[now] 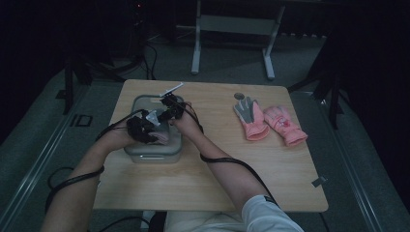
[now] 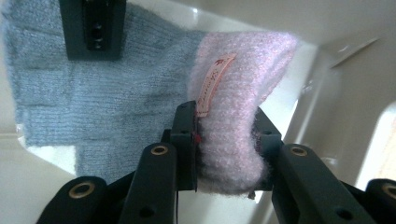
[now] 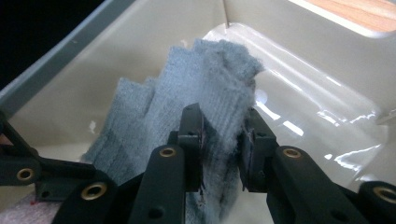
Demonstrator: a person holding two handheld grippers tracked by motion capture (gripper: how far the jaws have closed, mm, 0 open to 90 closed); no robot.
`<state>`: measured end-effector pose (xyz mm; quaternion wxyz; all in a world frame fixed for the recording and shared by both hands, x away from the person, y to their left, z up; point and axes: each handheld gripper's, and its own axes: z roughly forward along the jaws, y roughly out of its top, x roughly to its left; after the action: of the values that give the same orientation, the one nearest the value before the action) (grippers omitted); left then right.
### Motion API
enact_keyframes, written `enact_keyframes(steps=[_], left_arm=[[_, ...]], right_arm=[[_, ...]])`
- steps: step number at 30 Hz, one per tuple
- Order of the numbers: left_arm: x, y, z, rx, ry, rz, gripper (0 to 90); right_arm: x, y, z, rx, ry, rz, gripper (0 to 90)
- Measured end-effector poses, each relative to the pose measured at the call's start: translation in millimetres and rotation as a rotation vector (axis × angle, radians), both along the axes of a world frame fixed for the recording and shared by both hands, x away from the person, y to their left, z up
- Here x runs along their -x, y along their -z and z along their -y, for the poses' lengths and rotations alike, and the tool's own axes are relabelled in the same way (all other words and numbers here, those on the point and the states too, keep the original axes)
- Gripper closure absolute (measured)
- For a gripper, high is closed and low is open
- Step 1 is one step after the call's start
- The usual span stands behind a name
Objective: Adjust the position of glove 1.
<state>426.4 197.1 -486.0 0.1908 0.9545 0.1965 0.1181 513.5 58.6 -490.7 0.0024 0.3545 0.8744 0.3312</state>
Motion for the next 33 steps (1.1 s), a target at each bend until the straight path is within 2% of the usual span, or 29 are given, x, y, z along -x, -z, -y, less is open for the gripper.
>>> enact_keyframes(steps=[6,9,10,15,19,23,25,27,28,29,30,33], left_arm=[[-5.2,6.9,6.8,-0.058,0.024,-0.003,68.2],[-7.7,9.8,10.4,-0.076,0.027,-0.014,68.1],[-8.4,11.4,11.4,-0.089,0.034,-0.013,67.8],[-10.5,14.8,12.5,-0.078,0.034,-0.021,66.8],[-9.4,13.0,11.3,-0.056,0.014,-0.028,59.3],[-4.7,3.7,8.0,-0.024,-0.022,-0.008,41.6],[-2.2,-4.5,3.6,0.01,-0.05,0.013,35.6],[-0.7,-14.9,-1.0,0.07,-0.085,0.028,28.4],[-0.5,-19.6,-2.3,0.1,-0.112,0.022,24.6],[0.3,-23.4,-2.2,0.106,-0.116,0.02,19.4],[2.1,-26.6,-1.2,0.105,-0.117,0.035,14.9],[4.2,-33.6,4.8,0.127,-0.149,0.047,12.0]], right_arm=[[-1.6,0.1,-4.2,0.047,-0.004,0.005,69.0],[-1.3,-0.8,-3.1,0.061,0.009,0.023,65.4],[-2.2,-2.7,1.2,0.042,0.026,0.02,63.1],[-0.6,-12.7,11.7,0.008,0.022,0.034,59.0],[0.6,-20.0,21.0,-0.009,0.029,0.036,58.4],[3.3,-26.5,33.1,-0.021,0.032,0.039,56.6],[4.5,-28.4,40.2,-0.022,0.029,0.04,54.8],[5.5,-29.7,47.4,-0.031,0.022,0.038,52.4],[6.5,-30.7,50.7,-0.036,0.025,0.036,51.6],[7.2,-31.6,54.1,-0.036,0.019,0.04,50.9],[8.0,-32.7,57.1,-0.043,0.013,0.04,49.6],[12.8,-37.9,65.4,-0.053,-0.009,0.053,47.7]])
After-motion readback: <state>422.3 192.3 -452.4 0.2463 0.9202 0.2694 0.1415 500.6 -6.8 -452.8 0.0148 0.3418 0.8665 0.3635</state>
